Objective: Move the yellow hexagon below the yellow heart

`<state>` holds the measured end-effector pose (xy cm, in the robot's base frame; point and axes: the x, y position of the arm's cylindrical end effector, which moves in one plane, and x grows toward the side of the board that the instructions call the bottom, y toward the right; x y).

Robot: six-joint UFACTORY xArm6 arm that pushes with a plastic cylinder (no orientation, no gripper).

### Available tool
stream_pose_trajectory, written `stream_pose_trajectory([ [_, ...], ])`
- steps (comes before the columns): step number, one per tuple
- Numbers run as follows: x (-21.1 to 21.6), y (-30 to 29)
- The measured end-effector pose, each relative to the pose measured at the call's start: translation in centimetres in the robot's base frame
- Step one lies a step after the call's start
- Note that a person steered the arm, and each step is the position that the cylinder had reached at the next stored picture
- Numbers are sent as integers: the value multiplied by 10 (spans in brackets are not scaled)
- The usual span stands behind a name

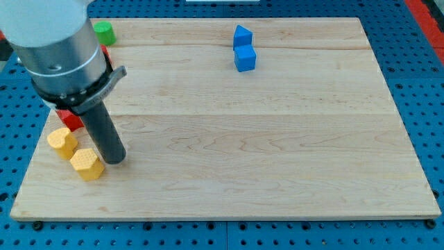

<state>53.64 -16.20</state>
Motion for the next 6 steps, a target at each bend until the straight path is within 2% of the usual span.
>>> stream_pose_trajectory([
  [1, 24, -9],
  [2, 17, 3],
  [3, -20, 9],
  [4, 1, -26],
  [5, 21, -30],
  [6, 15, -15],
])
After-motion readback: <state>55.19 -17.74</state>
